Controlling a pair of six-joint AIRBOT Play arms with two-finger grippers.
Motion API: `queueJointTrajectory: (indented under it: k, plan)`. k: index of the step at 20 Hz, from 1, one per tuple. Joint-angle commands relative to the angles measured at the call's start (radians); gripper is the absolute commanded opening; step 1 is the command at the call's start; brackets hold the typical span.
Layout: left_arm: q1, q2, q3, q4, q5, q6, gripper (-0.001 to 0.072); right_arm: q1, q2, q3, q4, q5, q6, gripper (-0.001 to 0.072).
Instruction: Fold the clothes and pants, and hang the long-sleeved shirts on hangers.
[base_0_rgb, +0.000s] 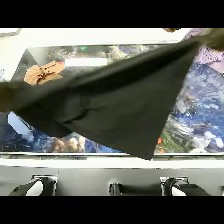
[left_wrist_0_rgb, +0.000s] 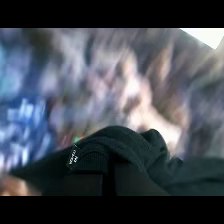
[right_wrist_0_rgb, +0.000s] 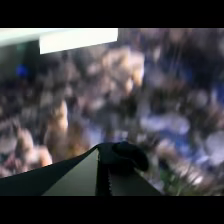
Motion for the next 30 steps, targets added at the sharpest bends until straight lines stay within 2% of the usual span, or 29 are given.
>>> queueJointTrajectory:
  k: [1,3,5,8,10,11,13,14,15,18,19,22,23,25,27,30]
  plan:
    - [-0.089,-0.191,-0.224,-0.008,0.179,-0.004,0.0018,0.000,-0.309,0.001,0.142,0.011,0.010,0.0029]
    - [-0.110,-0.334,-0.270,-0.010,0.359,-0.003,0.0018,0.000,-0.463,0.001,0.176,-0.060,0.010,0.0029]
    - [-0.115,-0.472,-0.252,-0.032,0.470,0.001,0.0020,0.000,-0.576,0.001,0.217,-0.132,0.021,0.0029]
    - [-0.114,-0.621,-0.186,-0.108,0.529,0.109,0.0020,0.000,-0.663,0.001,0.295,-0.220,0.048,0.0030]
    - [-0.114,-0.669,-0.142,-0.111,0.529,0.143,0.0029,0.000,-0.672,0.001,0.300,-0.251,0.072,0.0032]
    - [-0.110,-0.672,-0.127,-0.111,0.528,0.172,0.0081,0.000,-0.667,0.002,0.302,-0.249,0.072,0.0052]
    - [-0.088,-0.663,-0.086,-0.111,0.491,0.236,0.0438,-0.003,-0.643,0.002,0.302,-0.206,0.073,0.0169]
    - [-0.068,-0.658,-0.055,-0.111,0.441,0.276,0.0583,-0.008,-0.625,0.002,0.302,-0.175,0.064,0.0305]
    - [-0.041,-0.653,-0.021,-0.111,0.365,0.325,0.0620,-0.021,-0.599,0.002,0.297,-0.134,0.039,0.0389]
    - [0.059,-0.598,0.000,-0.112,0.187,0.392,0.0619,-0.050,-0.506,0.002,0.237,0.023,-0.091,0.0390]
    - [0.097,-0.566,-0.024,-0.114,0.185,0.367,0.0619,-0.060,-0.474,0.001,0.200,0.075,-0.119,0.0390]
    - [0.217,-0.436,-0.177,-0.156,0.183,0.367,0.0618,-0.101,-0.406,-0.035,0.146,0.230,-0.222,0.0383]
    - [0.253,-0.387,-0.253,-0.176,0.186,0.367,0.0618,-0.132,-0.371,-0.103,0.182,0.232,-0.226,0.0384]
    - [0.299,-0.308,-0.392,-0.182,0.202,0.368,0.0618,-0.187,-0.276,-0.325,0.271,0.175,-0.299,0.0387]
    - [0.314,-0.261,-0.498,-0.182,0.211,0.368,0.0619,-0.229,-0.164,-0.612,0.351,0.112,-0.384,0.0465]
    - [0.298,-0.247,-0.576,-0.182,0.222,0.372,0.0618,-0.244,-0.014,-0.997,0.470,-0.010,-0.508,0.0483]
